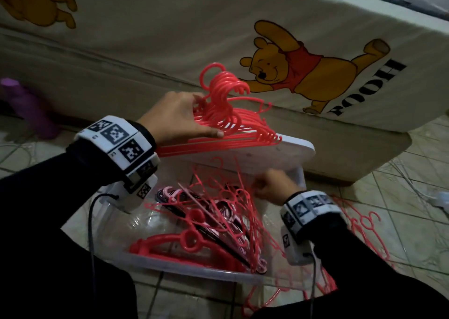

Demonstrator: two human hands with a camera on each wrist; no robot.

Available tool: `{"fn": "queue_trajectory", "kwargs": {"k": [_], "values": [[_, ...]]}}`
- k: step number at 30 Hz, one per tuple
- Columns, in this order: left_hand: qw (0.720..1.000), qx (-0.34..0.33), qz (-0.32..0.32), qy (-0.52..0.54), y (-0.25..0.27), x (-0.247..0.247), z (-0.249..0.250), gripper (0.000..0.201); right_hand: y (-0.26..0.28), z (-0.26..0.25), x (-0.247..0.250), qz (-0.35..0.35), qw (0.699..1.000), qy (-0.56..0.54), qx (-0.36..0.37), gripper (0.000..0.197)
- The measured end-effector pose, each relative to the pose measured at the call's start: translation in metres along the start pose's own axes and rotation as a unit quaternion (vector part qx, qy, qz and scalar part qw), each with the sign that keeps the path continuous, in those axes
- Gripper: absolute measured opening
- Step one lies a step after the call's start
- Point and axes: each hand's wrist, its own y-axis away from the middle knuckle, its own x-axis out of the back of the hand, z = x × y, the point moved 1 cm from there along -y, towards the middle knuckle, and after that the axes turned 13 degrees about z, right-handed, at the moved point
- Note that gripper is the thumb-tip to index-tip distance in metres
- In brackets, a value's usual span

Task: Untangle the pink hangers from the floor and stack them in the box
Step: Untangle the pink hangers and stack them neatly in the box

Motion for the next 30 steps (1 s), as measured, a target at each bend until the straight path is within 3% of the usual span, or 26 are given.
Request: {"fn": "queue_trajectory", "kwargs": {"k": [6, 9, 13, 16, 22, 25, 30], "values": [[1.000, 0.008, 0.000, -0.013, 0.000, -0.006, -0.001, 0.074, 0.005, -0.014, -0.054, -0.096, 0.995, 0.013, 0.027, 0.036], [1.000, 0.019, 0.014, -0.015, -0.001, -0.008, -0.005, 0.057, 0.003, -0.017, -0.058, -0.083, 0.993, 0.047, 0.072, 0.022], [0.999, 0.037, 0.027, -0.015, -0.003, -0.008, -0.005, 0.050, -0.005, -0.018, -0.037, 0.029, 0.994, 0.051, 0.094, 0.016], [0.999, 0.039, 0.030, -0.013, -0.003, -0.006, -0.004, 0.048, -0.008, -0.018, -0.007, 0.133, 0.987, -0.008, 0.089, 0.014], [0.997, 0.028, 0.066, 0.023, -0.002, -0.001, -0.001, 0.042, 0.001, -0.018, 0.043, 0.306, 0.930, -0.185, 0.085, 0.010], [0.994, 0.029, 0.099, 0.026, -0.003, 0.001, 0.000, 0.044, 0.009, -0.018, 0.058, 0.347, 0.900, -0.246, 0.092, 0.009], [0.994, 0.023, 0.103, 0.027, -0.003, 0.001, 0.000, 0.073, 0.013, -0.022, 0.069, 0.337, 0.870, -0.347, 0.090, 0.010]]}}
